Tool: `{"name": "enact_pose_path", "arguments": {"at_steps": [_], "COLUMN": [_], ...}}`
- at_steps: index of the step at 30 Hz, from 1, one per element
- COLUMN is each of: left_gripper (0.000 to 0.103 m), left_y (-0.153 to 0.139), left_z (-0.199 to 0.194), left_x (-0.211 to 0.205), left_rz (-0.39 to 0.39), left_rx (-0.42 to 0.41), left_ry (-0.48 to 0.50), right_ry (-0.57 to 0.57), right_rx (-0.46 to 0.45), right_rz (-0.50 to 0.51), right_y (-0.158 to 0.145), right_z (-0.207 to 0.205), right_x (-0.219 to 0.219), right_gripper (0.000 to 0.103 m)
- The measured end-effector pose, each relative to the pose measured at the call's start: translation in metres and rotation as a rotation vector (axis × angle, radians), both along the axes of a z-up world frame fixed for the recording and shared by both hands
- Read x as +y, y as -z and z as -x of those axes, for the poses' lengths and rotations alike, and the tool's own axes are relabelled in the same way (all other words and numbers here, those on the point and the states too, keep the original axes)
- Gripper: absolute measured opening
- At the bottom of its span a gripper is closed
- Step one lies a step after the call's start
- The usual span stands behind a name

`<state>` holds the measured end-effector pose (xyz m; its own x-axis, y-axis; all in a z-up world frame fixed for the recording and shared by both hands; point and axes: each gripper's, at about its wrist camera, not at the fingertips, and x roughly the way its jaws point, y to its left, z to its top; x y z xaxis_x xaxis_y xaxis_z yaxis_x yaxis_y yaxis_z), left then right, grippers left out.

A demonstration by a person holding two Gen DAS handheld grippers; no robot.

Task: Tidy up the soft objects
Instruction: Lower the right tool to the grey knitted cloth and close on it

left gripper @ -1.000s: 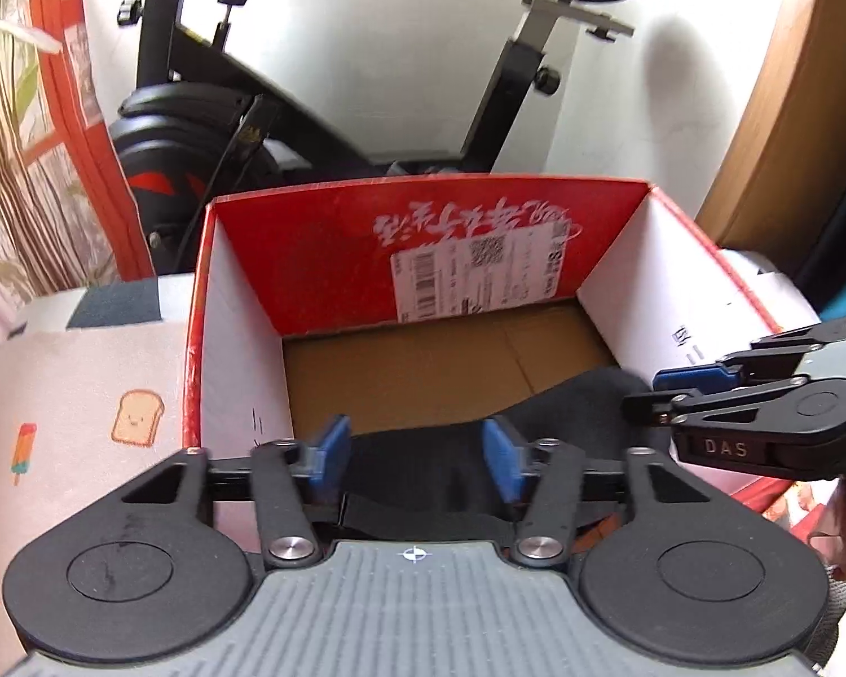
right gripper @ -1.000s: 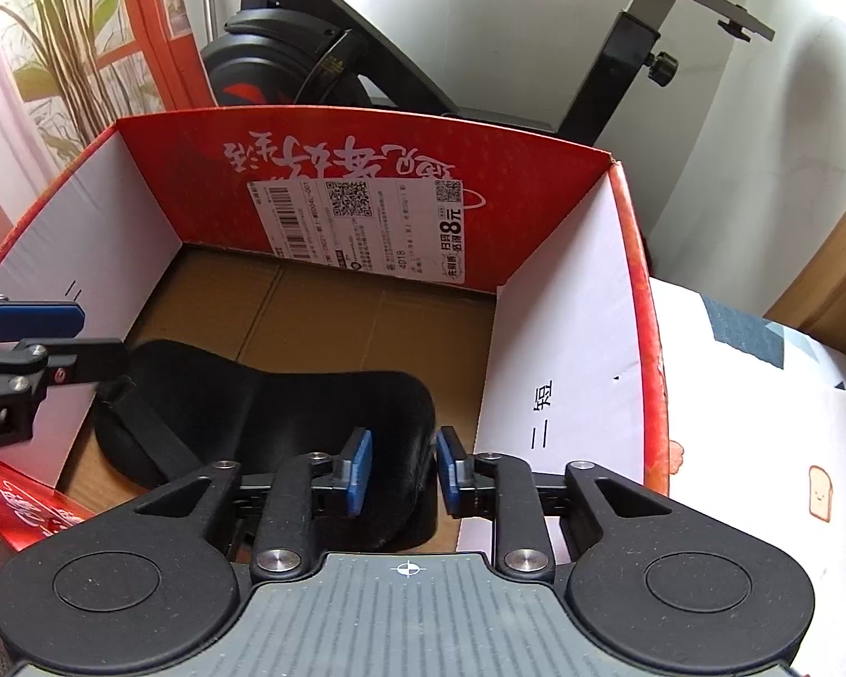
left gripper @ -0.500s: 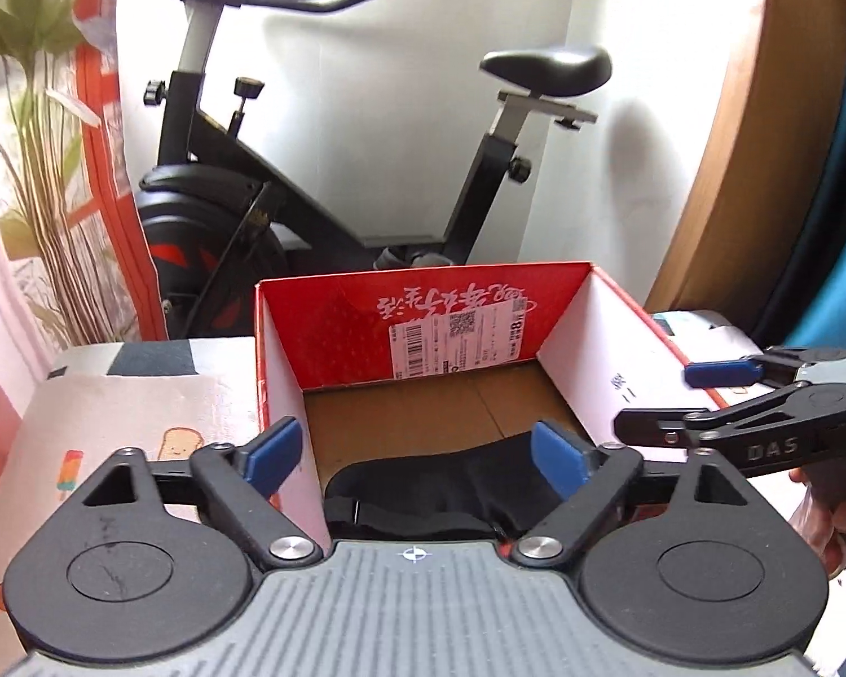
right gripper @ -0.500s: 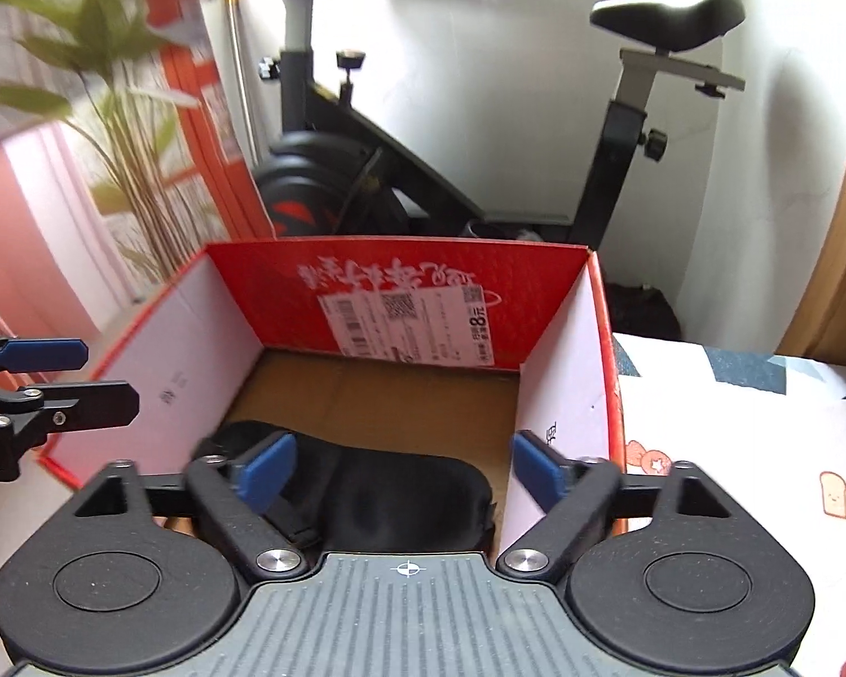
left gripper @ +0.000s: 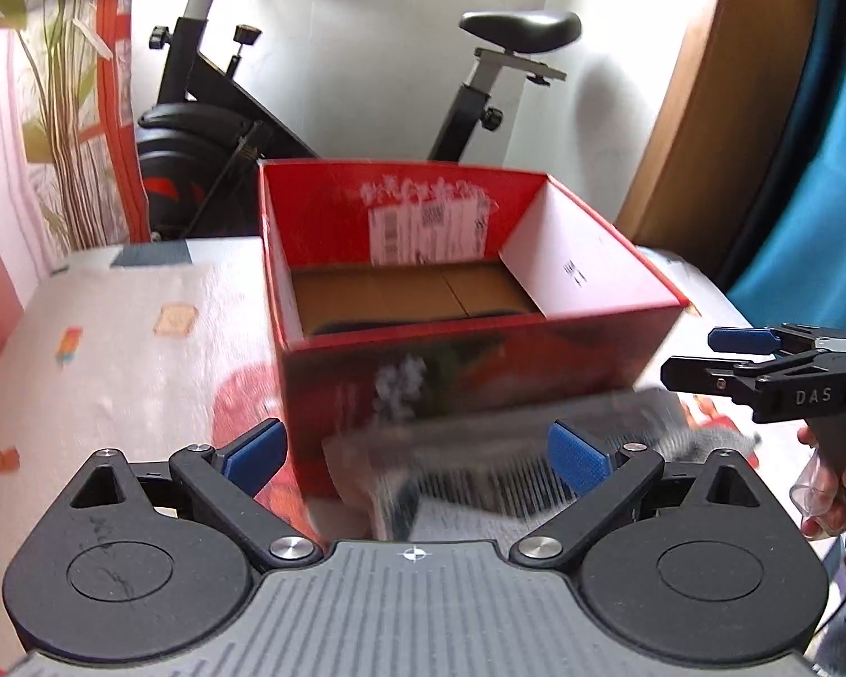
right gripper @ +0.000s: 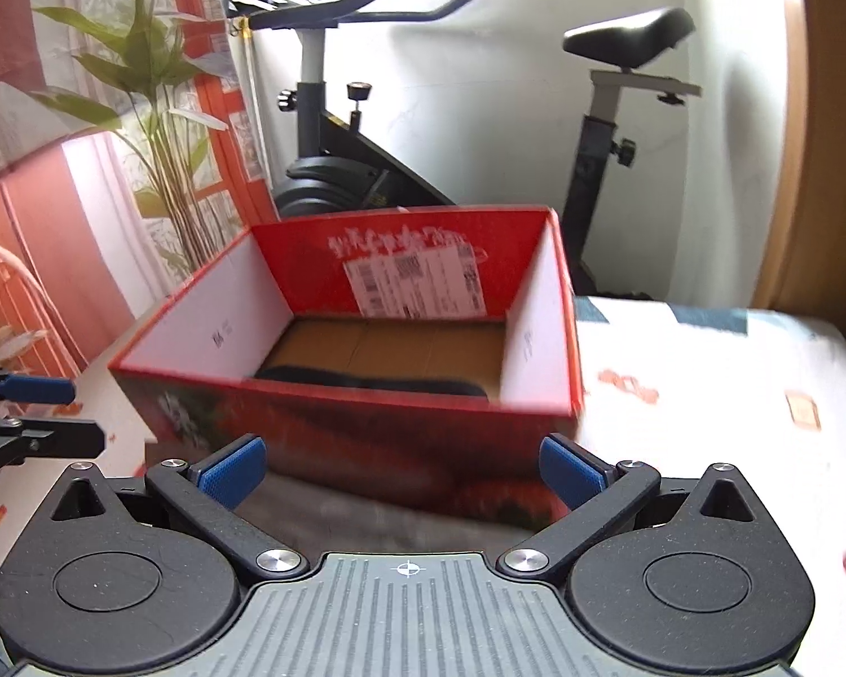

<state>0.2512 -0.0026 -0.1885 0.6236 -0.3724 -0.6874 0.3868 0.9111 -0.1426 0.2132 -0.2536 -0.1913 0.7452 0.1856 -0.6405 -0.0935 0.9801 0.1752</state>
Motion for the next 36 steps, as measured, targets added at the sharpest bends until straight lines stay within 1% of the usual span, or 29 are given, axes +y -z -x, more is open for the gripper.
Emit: {"name": "enact_pose_path", "arguments": {"at_steps": [5, 9, 14, 17, 22, 28, 32, 34, 36], "left_gripper": [0.1, 0.1, 0.1, 0.1, 0.1, 0.099, 0.09, 0.089, 0.088], "left_y": [0.006, 0.014, 0.027, 0.033, 0.038, 0.041, 0.044, 0.045, 0.047], "left_z": [0.019, 0.027, 0.034, 0.037, 0.037, 0.037, 0.036, 0.035, 0.035], "left_x": [0.004, 0.002, -0.002, -0.003, -0.005, -0.003, -0.002, -0.004, -0.005], "left_rz": [0.036, 0.079, 0.101, 0.114, 0.11, 0.122, 0.136, 0.133, 0.141], "left_rx": [-0.001, 0.045, 0.088, 0.108, 0.124, 0.122, 0.137, 0.146, 0.153], "left_ry": [0.01, 0.035, 0.045, 0.048, 0.048, 0.021, 0.02, 0.025, 0.034], "right_ry": [0.03, 0.03, 0.06, 0.083, 0.105, 0.083, 0.06, 0.055, 0.055], "right_rx": [0.012, 0.023, 0.036, 0.063, 0.071, 0.084, 0.088, 0.09, 0.093], "right_rz": [0.005, 0.039, 0.065, 0.033, 0.019, 0.016, 0.025, 0.028, 0.021], "right_y": [0.015, 0.026, 0.037, 0.043, 0.048, 0.053, 0.054, 0.056, 0.057], "right_z": [0.031, 0.053, 0.073, 0.082, 0.086, 0.081, 0.08, 0.079, 0.079], "right_x": [-0.002, -0.001, -0.005, -0.011, -0.018, -0.014, -0.01, -0.008, -0.007], "right_gripper": [0.103, 0.103, 0.103, 0.102, 0.102, 0.102, 0.101, 0.098, 0.098]}}
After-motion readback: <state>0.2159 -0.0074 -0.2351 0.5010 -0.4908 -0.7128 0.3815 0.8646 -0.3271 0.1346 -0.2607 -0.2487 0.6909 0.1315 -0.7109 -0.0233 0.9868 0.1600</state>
